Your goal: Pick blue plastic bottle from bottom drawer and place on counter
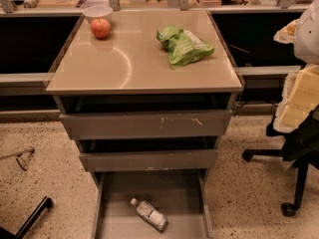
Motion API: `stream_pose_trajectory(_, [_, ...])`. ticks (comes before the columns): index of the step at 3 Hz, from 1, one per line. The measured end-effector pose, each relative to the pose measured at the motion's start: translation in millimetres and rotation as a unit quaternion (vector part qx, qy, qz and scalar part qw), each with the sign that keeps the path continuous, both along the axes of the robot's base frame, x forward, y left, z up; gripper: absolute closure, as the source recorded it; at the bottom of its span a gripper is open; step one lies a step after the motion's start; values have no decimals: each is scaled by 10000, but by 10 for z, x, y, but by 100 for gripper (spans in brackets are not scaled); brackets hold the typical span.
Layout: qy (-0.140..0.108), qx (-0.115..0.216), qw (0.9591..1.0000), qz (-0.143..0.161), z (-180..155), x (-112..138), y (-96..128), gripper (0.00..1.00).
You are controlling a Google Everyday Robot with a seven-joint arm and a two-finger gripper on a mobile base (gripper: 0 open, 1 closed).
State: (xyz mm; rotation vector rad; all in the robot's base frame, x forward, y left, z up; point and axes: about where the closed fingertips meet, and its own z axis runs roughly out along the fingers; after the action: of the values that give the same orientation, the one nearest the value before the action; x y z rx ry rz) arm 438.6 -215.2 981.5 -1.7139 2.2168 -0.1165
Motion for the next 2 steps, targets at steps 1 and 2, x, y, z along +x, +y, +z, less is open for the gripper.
stream_pose_trajectory(1, [0,0,10000,0,-1,0,0,0])
stream_pose_trajectory(2, [44,175,9998,39,-296,35,135,0])
